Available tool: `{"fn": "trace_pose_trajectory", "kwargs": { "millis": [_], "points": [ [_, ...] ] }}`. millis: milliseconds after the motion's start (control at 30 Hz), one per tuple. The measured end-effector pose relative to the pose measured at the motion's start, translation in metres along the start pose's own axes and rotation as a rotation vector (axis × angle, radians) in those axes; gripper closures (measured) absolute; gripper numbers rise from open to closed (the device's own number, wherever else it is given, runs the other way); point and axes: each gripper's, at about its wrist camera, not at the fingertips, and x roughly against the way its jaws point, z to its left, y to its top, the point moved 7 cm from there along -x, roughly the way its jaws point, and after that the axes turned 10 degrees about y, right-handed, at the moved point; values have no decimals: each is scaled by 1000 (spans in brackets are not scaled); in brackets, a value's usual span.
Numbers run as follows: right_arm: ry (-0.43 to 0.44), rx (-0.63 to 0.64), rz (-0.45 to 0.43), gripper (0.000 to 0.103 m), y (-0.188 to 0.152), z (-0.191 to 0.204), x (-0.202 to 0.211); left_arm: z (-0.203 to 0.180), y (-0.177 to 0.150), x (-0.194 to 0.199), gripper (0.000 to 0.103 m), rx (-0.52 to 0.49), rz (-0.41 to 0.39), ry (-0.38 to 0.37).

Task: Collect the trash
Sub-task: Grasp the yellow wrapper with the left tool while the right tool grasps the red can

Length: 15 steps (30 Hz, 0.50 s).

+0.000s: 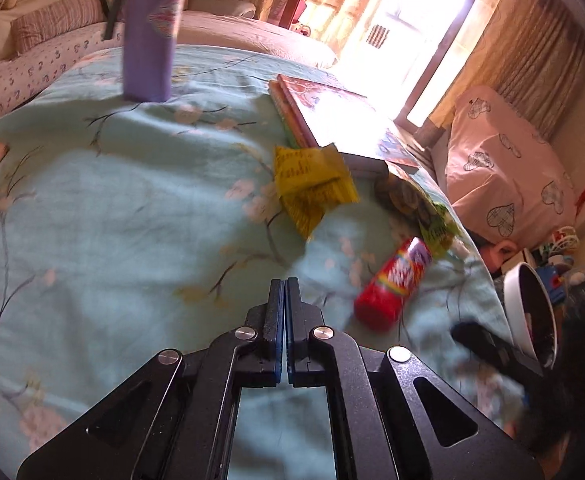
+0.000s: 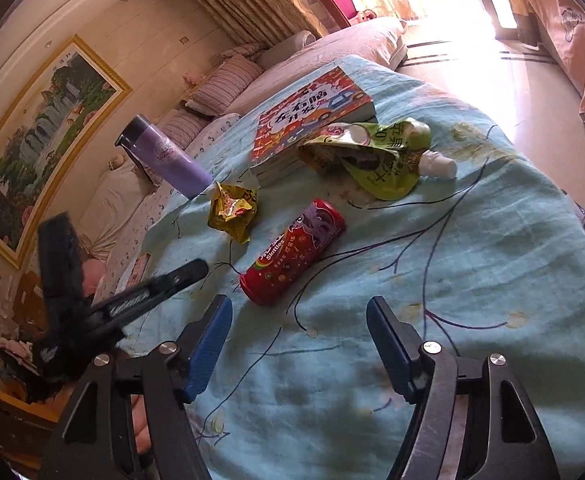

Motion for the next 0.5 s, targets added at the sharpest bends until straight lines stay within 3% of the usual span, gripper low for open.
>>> {"fn": "trace_pose_trajectory", "kwargs": {
  "millis": [133,300,333,367,400,500],
  "points": [
    [-29,-16,-3,32,11,2,-26,18,-21,20,102,10,-5,-18],
    [-94,-1,-26,32,24,4,-53,31,-18,20,98,22,13,-38],
    [-116,18,-26,35,26,5,-58,33,-15,18,95,26,19,-43],
    [-133,31,-24,57,26,4,-59,34,-13,16,82,28,23,-42],
    [-134,34,-18,59,26,3,-62,34,-9,15,67,30,24,-36],
    [-130,38,-29,62,22,2,-53,34,7,10,52,32,9,-32]
  ]
}}
